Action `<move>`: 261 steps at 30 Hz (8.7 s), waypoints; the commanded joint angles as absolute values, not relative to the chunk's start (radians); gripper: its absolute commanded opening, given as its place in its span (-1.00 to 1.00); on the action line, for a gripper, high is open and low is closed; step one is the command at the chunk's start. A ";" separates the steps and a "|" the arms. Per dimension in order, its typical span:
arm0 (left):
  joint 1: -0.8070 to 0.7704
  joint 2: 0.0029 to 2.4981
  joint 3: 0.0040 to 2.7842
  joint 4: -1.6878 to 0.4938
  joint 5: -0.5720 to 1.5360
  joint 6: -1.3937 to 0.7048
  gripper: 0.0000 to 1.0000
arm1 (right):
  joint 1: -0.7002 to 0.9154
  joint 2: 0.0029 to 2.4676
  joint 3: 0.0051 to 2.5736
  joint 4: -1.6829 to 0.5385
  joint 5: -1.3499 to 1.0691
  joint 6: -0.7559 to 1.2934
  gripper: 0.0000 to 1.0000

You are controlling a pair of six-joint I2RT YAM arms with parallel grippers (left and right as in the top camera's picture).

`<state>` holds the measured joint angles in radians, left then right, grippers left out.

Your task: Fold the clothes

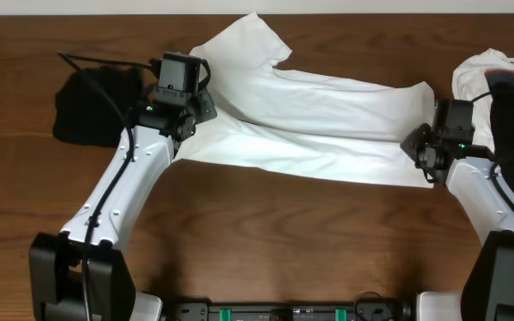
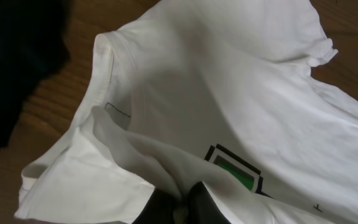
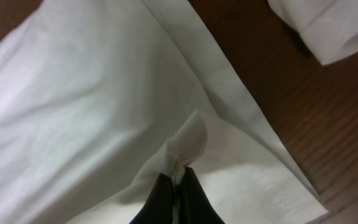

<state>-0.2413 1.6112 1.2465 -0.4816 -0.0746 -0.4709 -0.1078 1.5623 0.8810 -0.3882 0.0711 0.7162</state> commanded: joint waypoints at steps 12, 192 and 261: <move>-0.241 1.760 1.264 -0.419 -0.099 -0.453 -0.88 | -0.104 1.626 0.882 -0.314 0.109 0.728 -0.92; 0.078 1.946 1.276 -0.611 0.007 -0.263 -0.30 | -0.111 1.837 0.868 -0.553 -0.096 0.208 -0.63; -0.026 2.059 1.264 -0.994 0.007 -0.512 -0.70 | -0.187 1.837 0.884 -0.647 -0.011 0.208 -0.56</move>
<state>-0.0303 2.0136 1.2964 -0.9802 0.0471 -0.4789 -0.1562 1.7603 0.9436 -0.6174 -0.1650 0.2047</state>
